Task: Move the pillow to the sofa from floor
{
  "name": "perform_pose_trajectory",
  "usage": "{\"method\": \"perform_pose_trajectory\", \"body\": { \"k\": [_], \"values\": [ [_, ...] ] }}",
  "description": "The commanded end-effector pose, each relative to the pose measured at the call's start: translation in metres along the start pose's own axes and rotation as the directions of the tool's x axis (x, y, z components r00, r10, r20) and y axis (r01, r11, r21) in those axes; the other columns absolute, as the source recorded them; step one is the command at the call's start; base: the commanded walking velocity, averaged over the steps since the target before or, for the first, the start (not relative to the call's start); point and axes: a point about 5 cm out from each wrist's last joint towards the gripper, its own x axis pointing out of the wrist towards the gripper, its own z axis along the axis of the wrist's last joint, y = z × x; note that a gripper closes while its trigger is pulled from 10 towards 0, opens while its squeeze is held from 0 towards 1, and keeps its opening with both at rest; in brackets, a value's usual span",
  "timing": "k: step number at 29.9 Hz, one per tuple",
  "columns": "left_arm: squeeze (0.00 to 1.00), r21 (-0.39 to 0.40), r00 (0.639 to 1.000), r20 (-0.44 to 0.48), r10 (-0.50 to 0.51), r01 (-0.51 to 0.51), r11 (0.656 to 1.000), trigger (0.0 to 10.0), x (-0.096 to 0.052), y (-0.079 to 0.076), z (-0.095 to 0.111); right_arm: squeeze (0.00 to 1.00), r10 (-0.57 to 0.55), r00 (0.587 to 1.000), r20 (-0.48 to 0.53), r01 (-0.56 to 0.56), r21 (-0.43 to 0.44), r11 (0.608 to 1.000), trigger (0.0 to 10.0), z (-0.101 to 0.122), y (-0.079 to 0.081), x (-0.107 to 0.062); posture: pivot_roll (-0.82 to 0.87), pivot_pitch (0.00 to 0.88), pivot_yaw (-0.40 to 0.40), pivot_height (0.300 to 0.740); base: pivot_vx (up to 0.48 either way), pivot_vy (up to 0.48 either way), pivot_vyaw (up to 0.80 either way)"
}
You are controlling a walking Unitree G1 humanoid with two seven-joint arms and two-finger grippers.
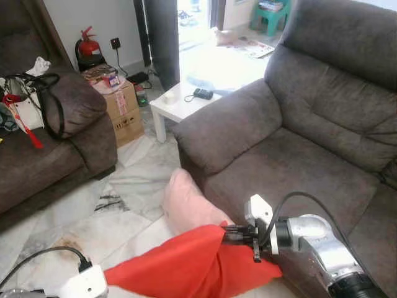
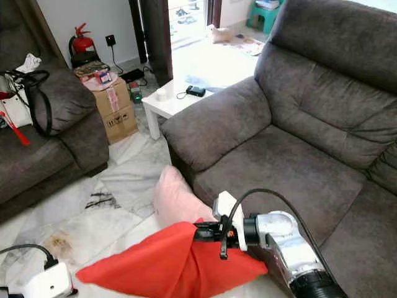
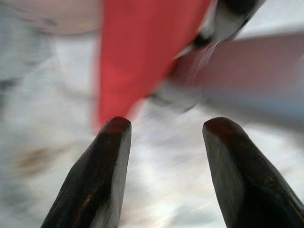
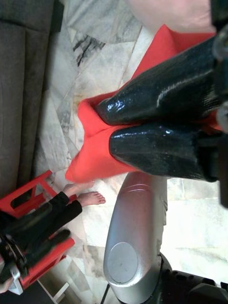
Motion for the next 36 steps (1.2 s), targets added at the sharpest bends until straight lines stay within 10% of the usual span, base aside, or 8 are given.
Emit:
{"method": "perform_pose_trajectory", "body": {
  "k": [1, 14, 24, 36],
  "values": [
    [0.00, 0.088, 0.999, -0.034, 0.036, -0.033, 0.996, 10.0, 0.001, 0.002, -0.007, 0.00, 0.040, 0.996, 0.078, -0.033, -0.089, 0.995, 10.0, 0.025, 0.000, 0.002, 0.11, 0.077, -0.041, 0.740, 0.000, 0.000, 0.00],
    [0.00, 0.173, 0.999, 0.021, -0.026, 0.022, 0.985, 10.0, 0.020, -0.013, -0.021, 0.00, 0.095, 0.992, 0.087, -0.086, -0.100, 0.991, 10.0, 0.029, 0.003, 0.001, 0.10, 0.078, -0.037, 0.740, 0.000, 0.000, 0.00],
    [0.00, 0.187, 0.949, 0.197, 0.247, -0.284, 0.941, 10.0, 0.022, 0.010, -0.012, 0.00, 0.102, 0.991, 0.081, -0.095, -0.085, 0.992, 10.0, 0.026, 0.003, -0.002, 0.10, 0.074, -0.041, 0.740, 0.000, 0.000, 0.00],
    [0.00, 0.063, 0.969, 0.218, 0.115, -0.132, 0.989, 10.0, 0.024, -0.004, -0.023, 0.00, 0.131, 0.989, 0.062, -0.125, -0.090, 0.988, 10.0, 0.025, 0.004, -0.003, 0.10, 0.066, -0.040, 0.740, 0.000, 0.000, 0.00]
  ]
}}
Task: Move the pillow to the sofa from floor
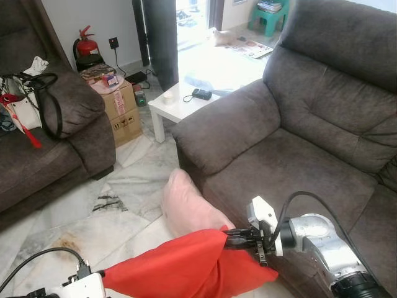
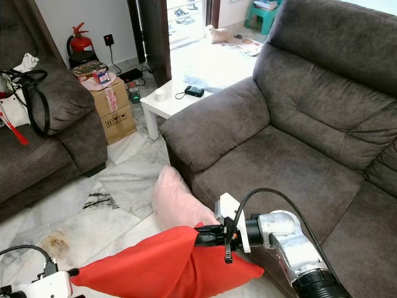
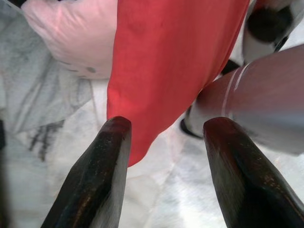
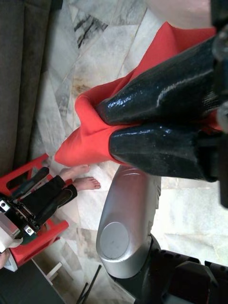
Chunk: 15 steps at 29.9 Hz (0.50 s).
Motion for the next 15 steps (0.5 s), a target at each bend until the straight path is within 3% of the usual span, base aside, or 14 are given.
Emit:
{"method": "perform_pose_trajectory", "body": {
  "k": [1, 5, 6, 7, 8, 15],
  "values": [
    [0.00, -0.037, 1.000, -0.005, -0.005, 0.004, 0.999, 10.0, 0.0002, -0.0018, -0.0033, 0.00, 0.048, 0.997, 0.067, -0.042, -0.095, 0.995, 10.0, 0.0235, 0.0005, 0.0021, 0.10, 0.068, -0.040, 0.740, 0.000, 0.000, 0.00],
    [0.00, -0.033, 0.999, -0.033, 0.011, -0.012, 0.999, 10.0, 0.0014, 0.0004, -0.0068, 0.00, 0.047, 0.997, 0.065, -0.041, -0.093, 0.995, 10.0, 0.0230, 0.0006, 0.0016, 0.10, 0.070, -0.042, 0.740, 0.000, 0.000, 0.00],
    [0.44, -0.047, 0.999, -0.032, 0.016, -0.018, 0.999, 10.0, 0.0018, 0.0014, -0.0073, 0.00, 0.047, 0.997, 0.064, -0.041, -0.092, 0.995, 10.0, 0.0226, 0.0007, 0.0017, 0.10, 0.070, -0.042, 0.740, 0.000, 0.000, 0.00],
    [0.44, -0.052, 0.999, -0.030, 0.016, -0.018, 0.998, 10.0, 0.0021, 0.0018, -0.0073, 0.00, 0.046, 0.997, 0.064, -0.040, -0.092, 0.995, 10.0, 0.0224, 0.0007, 0.0017, 0.10, 0.070, -0.042, 0.740, 0.000, 0.000, 0.00],
    [1.00, -0.062, 0.999, -0.026, 0.019, -0.021, 0.998, 10.0, 0.0022, 0.0026, -0.0069, 0.00, 0.046, 0.997, 0.064, -0.040, -0.091, 0.995, 10.0, 0.0224, 0.0007, 0.0016, 0.10, 0.074, -0.043, 0.740, 0.000, 0.000, 0.00],
    [1.00, -0.102, 1.000, 0.006, -0.014, 0.014, 0.995, 10.0, 0.0031, 0.0027, -0.0030, 0.00, 0.052, 0.996, 0.066, -0.045, -0.095, 0.994, 10.0, 0.0239, 0.0003, 0.0006, 0.10, 0.078, -0.043, 0.740, 0.000, 0.000, 0.00]
  ]
}}
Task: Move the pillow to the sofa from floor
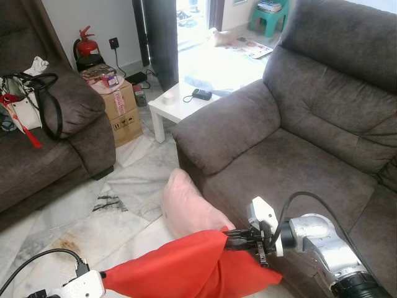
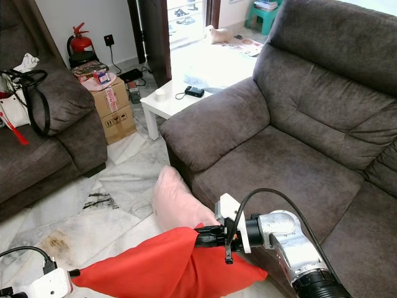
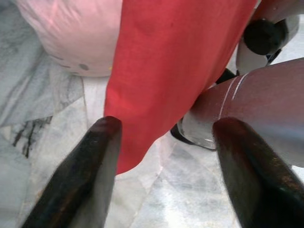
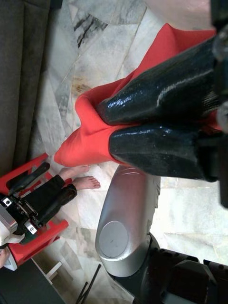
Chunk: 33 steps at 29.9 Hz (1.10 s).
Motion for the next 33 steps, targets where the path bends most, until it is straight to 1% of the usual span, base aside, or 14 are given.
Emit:
{"method": "perform_pose_trajectory", "body": {
  "k": [1, 5, 8, 11, 13, 15, 19, 20, 21, 22, 23, 26, 30, 33],
  "values": [
    [1.00, -0.026, 1.000, 0.002, -0.001, 0.001, 1.000, 10.0, -0.002, 0.000, -0.001, 0.00, 0.051, 0.996, 0.067, -0.044, -0.097, 0.994, 10.0, 0.024, 0.000, 0.001, 0.10, 0.078, -0.043, 0.740, 0.000, 0.000, 0.00],
    [1.00, -0.048, 1.000, 0.007, -0.015, 0.016, 0.999, 10.0, -0.004, 0.000, -0.001, 0.00, 0.077, 0.996, 0.051, -0.072, -0.101, 0.992, 10.0, 0.024, 0.002, 0.002, 0.10, 0.082, -0.045, 0.740, 0.000, 0.000, 0.00],
    [1.00, -0.048, 0.999, 0.001, -0.038, 0.038, 0.998, 10.0, -0.006, -0.001, -0.003, 0.00, 0.091, 0.995, 0.047, -0.086, -0.103, 0.991, 10.0, 0.023, 0.003, 0.002, 0.10, 0.083, -0.046, 0.740, 0.000, 0.000, 0.00],
    [1.00, -0.038, 0.999, -0.008, -0.042, 0.042, 0.998, 10.0, -0.009, 0.000, -0.004, 0.00, 0.120, 0.992, 0.044, -0.114, -0.107, 0.988, 10.0, 0.025, 0.006, 0.001, 0.10, 0.086, -0.048, 0.740, 0.000, 0.000, 0.00],
    [1.00, -0.018, 0.999, -0.028, -0.043, 0.043, 0.999, 10.0, -0.011, 0.001, -0.006, 0.00, 0.130, 0.991, 0.037, -0.126, -0.106, 0.986, 10.0, 0.024, 0.007, 0.000, 0.11, 0.086, -0.049, 0.740, 0.000, 0.000, 0.00],
    [1.00, 0.007, 0.998, -0.052, -0.032, 0.032, 0.999, 10.0, -0.012, 0.004, -0.009, 0.00, 0.138, 0.990, 0.030, -0.133, -0.110, 0.985, 10.0, 0.024, 0.007, -0.001, 0.10, 0.086, -0.050, 0.740, 0.000, 0.000, 0.00],
    [1.00, 0.052, 0.995, -0.078, 0.066, -0.062, 0.997, 10.0, -0.012, 0.017, -0.013, 0.00, 0.149, 0.989, 0.026, -0.145, -0.114, 0.983, 10.0, 0.024, 0.008, -0.002, 0.10, 0.086, -0.052, 0.740, 0.000, 0.000, 0.00],
    [0.00, 0.068, 0.994, -0.077, 0.080, -0.075, 0.995, 10.0, -0.012, 0.019, -0.012, 0.00, 0.157, 0.987, 0.029, -0.153, -0.115, 0.982, 10.0, 0.025, 0.009, -0.002, 0.10, 0.086, -0.052, 0.740, 0.000, 0.000, 0.00],
    [0.00, 0.089, 0.993, -0.074, 0.096, -0.089, 0.992, 10.0, -0.011, 0.022, -0.011, 0.00, 0.169, 0.985, 0.031, -0.164, -0.118, 0.979, 10.0, 0.026, 0.011, -0.002, 0.10, 0.085, -0.052, 0.740, 0.000, 0.000, 0.00],
    [0.00, 0.089, 0.993, -0.074, 0.096, -0.089, 0.992, 10.0, -0.011, 0.022, -0.011, 0.00, 0.169, 0.985, 0.031, -0.164, -0.118, 0.979, 10.0, 0.026, 0.011, -0.002, 0.10, 0.085, -0.052, 0.740, 0.000, 0.000, 0.00],
    [0.00, 0.116, 0.992, -0.062, 0.106, -0.099, 0.988, 10.0, -0.009, 0.024, -0.009, 0.00, 0.194, 0.980, 0.036, -0.189, -0.123, 0.974, 10.0, 0.027, 0.014, -0.002, 0.10, 0.085, -0.052, 0.740, 0.000, 0.000, 0.00],
    [0.00, 0.129, 0.994, -0.043, 0.099, -0.093, 0.987, 10.0, -0.007, 0.025, -0.007, 0.00, 0.217, 0.976, 0.031, -0.211, -0.134, 0.968, 10.0, 0.028, 0.016, -0.003, 0.10, 0.085, -0.054, 0.740, 0.000, 0.000, 0.00],
    [0.00, 0.108, 0.997, -0.011, 0.072, -0.071, 0.992, 10.0, -0.004, 0.024, -0.007, 0.00, 0.237, 0.971, 0.034, -0.230, -0.136, 0.964, 10.0, 0.030, 0.019, -0.004, 0.10, 0.086, -0.056, 0.740, 0.000, 0.000, 0.00],
    [0.00, 0.098, 0.998, -0.014, 0.060, -0.058, 0.993, 10.0, -0.002, 0.024, -0.010, 0.00, 0.248, 0.968, 0.034, -0.241, -0.139, 0.960, 10.0, 0.031, 0.021, -0.005, 0.09, 0.086, -0.058, 0.740, 0.000, 0.000, 0.00]
  ]
}}
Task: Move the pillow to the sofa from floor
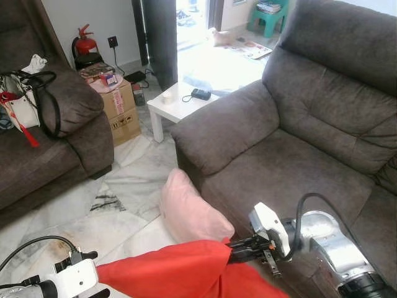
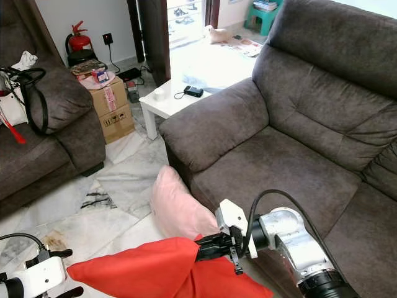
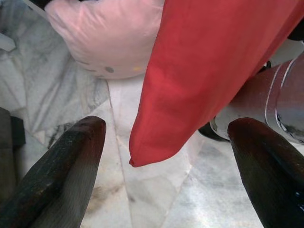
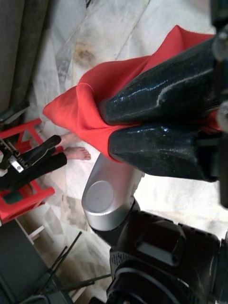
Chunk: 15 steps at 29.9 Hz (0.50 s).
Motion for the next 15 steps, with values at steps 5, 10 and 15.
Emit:
{"method": "perform_pose_trajectory", "body": {
  "k": [5, 10, 15],
  "values": [
    [0.00, -0.039, 0.998, -0.020, -0.061, 0.060, 0.997, 10.0, 0.012, -0.006, -0.012, 0.00, 0.080, 0.994, 0.068, -0.072, -0.108, 0.991, 10.0, 0.026, 0.005, 0.001, 0.09, 0.083, -0.061, 0.740, 0.000, 0.000, 0.00],
    [0.00, -0.024, 0.998, -0.046, -0.039, 0.038, 0.999, 10.0, 0.016, -0.001, -0.018, 0.00, 0.087, 0.994, 0.069, -0.079, -0.112, 0.991, 10.0, 0.028, 0.007, -0.001, 0.08, 0.080, -0.063, 0.740, 0.000, 0.000, 0.00],
    [0.00, -0.041, 1.000, -0.019, -0.019, 0.019, 0.999, 10.0, 0.024, 0.005, -0.015, 0.00, 0.087, 0.994, 0.069, -0.078, -0.115, 0.990, 10.0, 0.029, 0.008, -0.002, 0.07, 0.077, -0.061, 0.740, 0.000, 0.000, 0.00]
  ]
}}
